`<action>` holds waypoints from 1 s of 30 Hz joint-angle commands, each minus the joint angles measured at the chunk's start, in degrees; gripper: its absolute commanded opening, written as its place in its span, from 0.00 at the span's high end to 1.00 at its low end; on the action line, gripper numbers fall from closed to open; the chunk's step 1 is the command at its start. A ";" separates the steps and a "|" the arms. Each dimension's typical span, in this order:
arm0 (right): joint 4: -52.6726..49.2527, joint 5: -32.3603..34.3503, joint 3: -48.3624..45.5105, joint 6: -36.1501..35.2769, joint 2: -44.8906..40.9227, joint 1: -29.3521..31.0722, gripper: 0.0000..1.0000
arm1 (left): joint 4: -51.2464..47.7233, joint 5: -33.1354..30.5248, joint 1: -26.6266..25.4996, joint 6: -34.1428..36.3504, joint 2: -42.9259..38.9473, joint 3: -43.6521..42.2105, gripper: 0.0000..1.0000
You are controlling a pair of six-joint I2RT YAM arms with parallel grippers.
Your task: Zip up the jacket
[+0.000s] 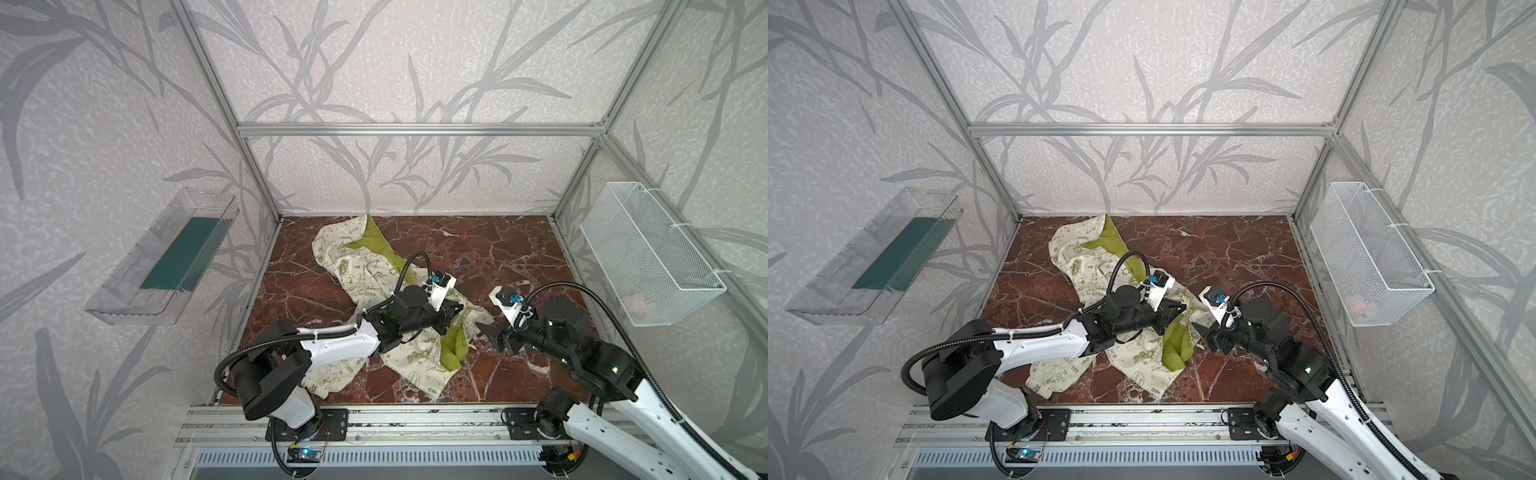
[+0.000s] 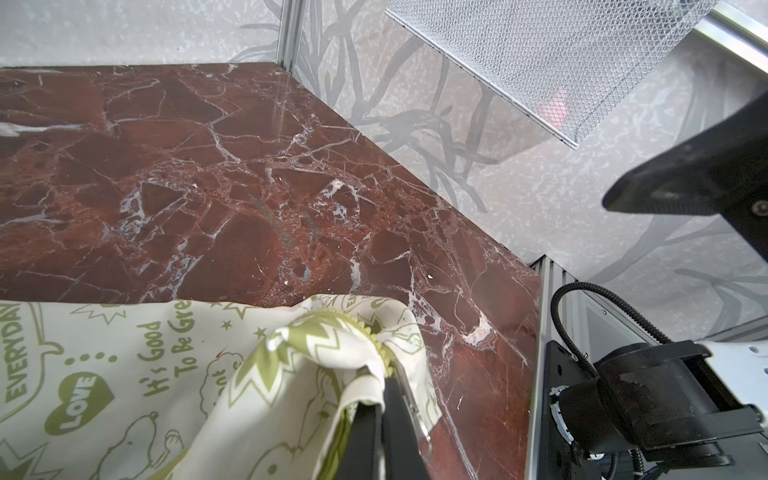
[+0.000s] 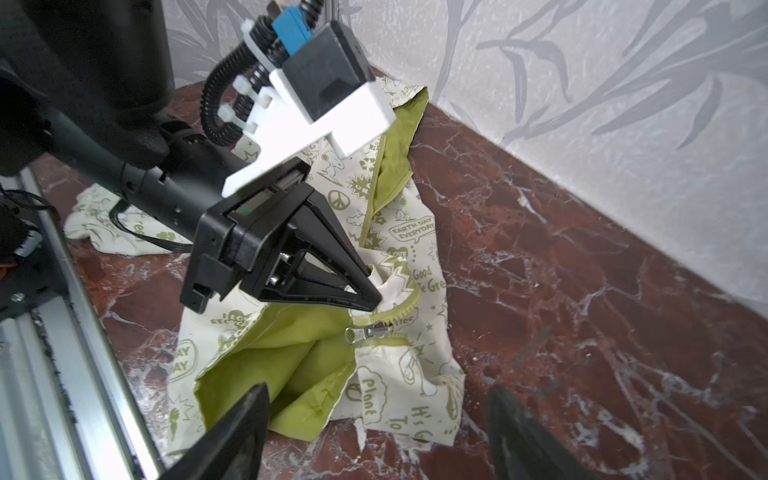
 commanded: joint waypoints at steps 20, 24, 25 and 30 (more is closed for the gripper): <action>22.28 10.04 -14.01 -15.03 3.95 8.20 0.30 | 1.53 -0.35 0.31 -0.66 -1.20 -0.81 1.00; 23.47 10.29 -14.30 -15.44 4.93 8.20 0.31 | 1.62 -0.52 0.26 -0.81 -1.34 -0.88 1.00; 23.72 10.41 -14.41 -15.58 5.46 8.18 0.32 | 1.62 -0.52 0.29 -0.70 -1.34 -0.93 1.00; 26.96 11.56 -14.93 -15.75 8.03 8.20 0.34 | 1.62 -0.60 0.32 -0.65 -1.32 -0.85 1.00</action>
